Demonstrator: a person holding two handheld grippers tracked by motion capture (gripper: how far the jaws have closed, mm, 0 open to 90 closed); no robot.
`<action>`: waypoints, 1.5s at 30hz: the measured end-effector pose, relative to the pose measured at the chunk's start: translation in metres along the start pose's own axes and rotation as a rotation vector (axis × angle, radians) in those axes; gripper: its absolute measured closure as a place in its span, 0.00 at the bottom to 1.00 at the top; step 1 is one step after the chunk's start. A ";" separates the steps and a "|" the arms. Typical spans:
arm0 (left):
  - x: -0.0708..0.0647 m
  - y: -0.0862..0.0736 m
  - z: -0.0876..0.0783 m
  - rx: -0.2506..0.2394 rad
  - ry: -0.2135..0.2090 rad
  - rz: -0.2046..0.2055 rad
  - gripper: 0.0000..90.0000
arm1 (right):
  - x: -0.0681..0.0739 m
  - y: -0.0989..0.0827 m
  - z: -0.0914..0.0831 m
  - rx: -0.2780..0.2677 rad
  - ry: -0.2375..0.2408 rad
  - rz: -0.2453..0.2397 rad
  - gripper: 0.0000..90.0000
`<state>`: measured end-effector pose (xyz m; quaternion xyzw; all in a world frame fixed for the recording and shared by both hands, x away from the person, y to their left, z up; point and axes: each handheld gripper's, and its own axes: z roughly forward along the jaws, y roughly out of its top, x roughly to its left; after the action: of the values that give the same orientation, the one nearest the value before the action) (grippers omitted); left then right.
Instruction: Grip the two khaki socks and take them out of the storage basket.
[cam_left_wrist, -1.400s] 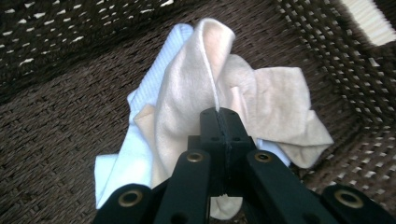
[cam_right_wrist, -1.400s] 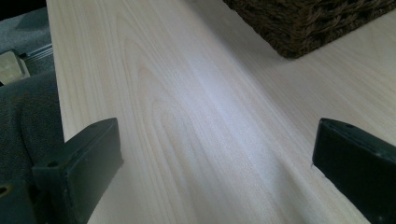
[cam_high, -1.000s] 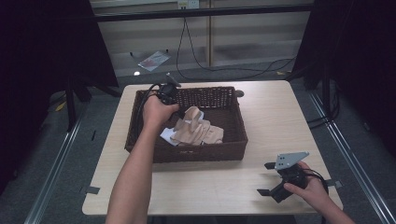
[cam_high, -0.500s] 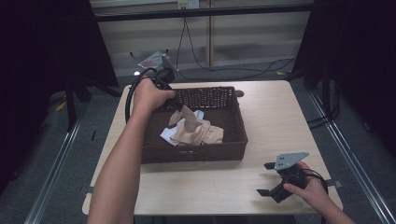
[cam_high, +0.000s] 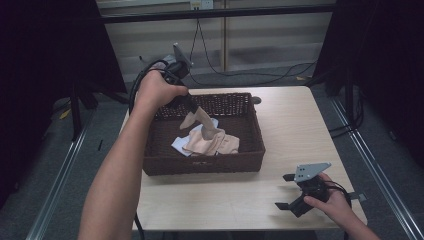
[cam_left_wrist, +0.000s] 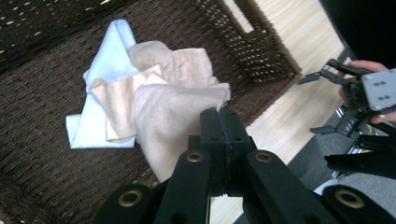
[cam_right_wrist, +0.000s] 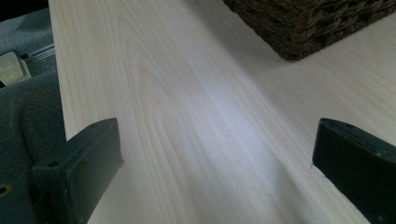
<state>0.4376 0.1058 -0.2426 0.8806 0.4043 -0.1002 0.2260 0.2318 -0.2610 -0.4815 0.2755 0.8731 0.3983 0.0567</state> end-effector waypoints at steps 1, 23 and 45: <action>-0.002 0.000 -0.001 0.002 -0.004 -0.004 1.00 | 0.000 0.000 0.000 -0.001 0.001 0.000 0.01; -0.035 -0.001 -0.037 0.013 -0.039 0.111 1.00 | 0.000 0.001 -0.001 -0.002 0.002 0.002 0.01; -0.057 -0.022 -0.031 0.051 -0.083 0.214 1.00 | 0.001 0.001 -0.001 -0.003 -0.002 -0.004 0.01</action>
<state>0.3841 0.0951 -0.2021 0.9193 0.2955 -0.1224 0.2294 0.2310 -0.2608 -0.4800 0.2739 0.8731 0.3991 0.0589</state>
